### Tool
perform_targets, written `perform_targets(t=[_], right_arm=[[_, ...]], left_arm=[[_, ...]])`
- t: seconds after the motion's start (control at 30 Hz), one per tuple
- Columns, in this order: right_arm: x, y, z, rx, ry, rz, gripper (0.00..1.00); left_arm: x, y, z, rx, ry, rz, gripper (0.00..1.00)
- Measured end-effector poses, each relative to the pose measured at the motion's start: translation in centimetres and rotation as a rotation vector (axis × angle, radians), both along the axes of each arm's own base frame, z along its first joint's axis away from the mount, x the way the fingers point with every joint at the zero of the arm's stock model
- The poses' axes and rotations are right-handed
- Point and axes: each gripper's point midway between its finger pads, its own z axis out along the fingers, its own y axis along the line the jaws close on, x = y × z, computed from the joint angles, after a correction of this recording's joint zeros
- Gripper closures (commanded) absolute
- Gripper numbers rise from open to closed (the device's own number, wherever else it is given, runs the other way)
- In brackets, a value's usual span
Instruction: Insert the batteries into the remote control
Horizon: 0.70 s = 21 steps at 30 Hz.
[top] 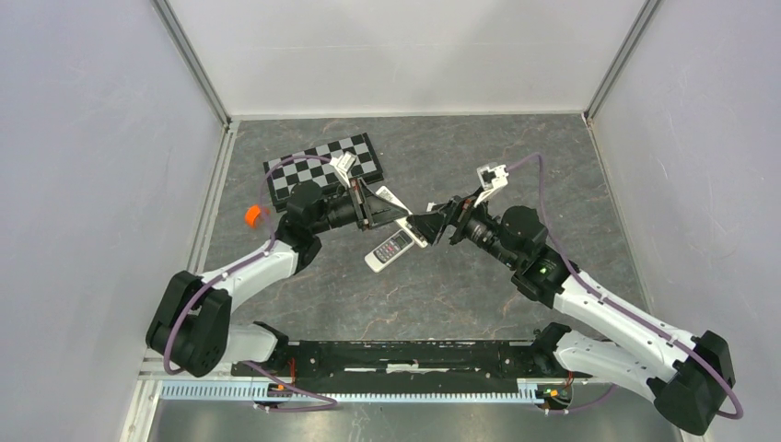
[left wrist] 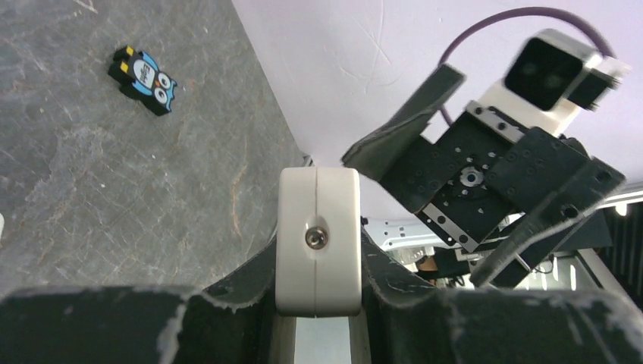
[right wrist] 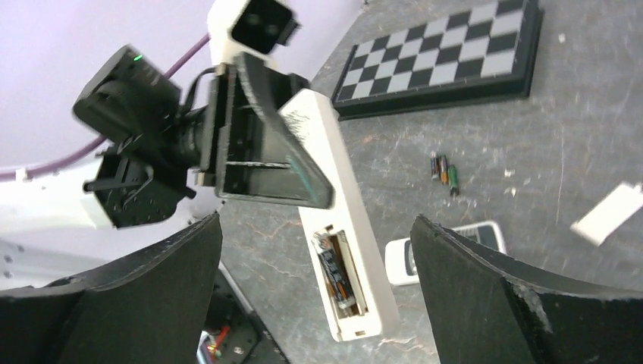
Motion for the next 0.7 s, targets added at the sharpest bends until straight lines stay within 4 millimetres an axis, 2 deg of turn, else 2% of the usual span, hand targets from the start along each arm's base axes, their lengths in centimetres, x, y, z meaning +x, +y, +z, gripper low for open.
perform_targets(t=[0.1, 0.2, 0.33, 0.5, 0.63, 0.7], right_arm=[[0.3, -0.3, -0.6, 0.063, 0.107, -0.048, 0.02], [0.2, -0.2, -2.1, 0.15, 0.228, -0.075, 0.02], [0.2, 0.1, -3.1, 0.216, 0.306, -0.083, 0.02], [0.4, 0.7, -2.4, 0.278, 0.332, -0.074, 0.02], [1.0, 1.4, -2.1, 0.281, 0.352, -0.073, 0.09], [1.2, 1.7, -2.1, 0.277, 0.359, -0.07, 0.16]], left_arm=[[0.1, 0.3, 0.8, -0.006, -0.041, 0.022, 0.98], [0.2, 0.5, 1.9, -0.021, -0.08, 0.043, 0.98], [0.1, 0.8, 2.7, -0.034, -0.111, 0.062, 0.98], [0.0, 0.9, 2.6, -0.035, -0.12, 0.063, 0.98], [0.0, 0.8, 2.8, -0.041, -0.13, 0.063, 0.98], [0.0, 0.8, 3.0, -0.045, -0.139, 0.063, 0.98]])
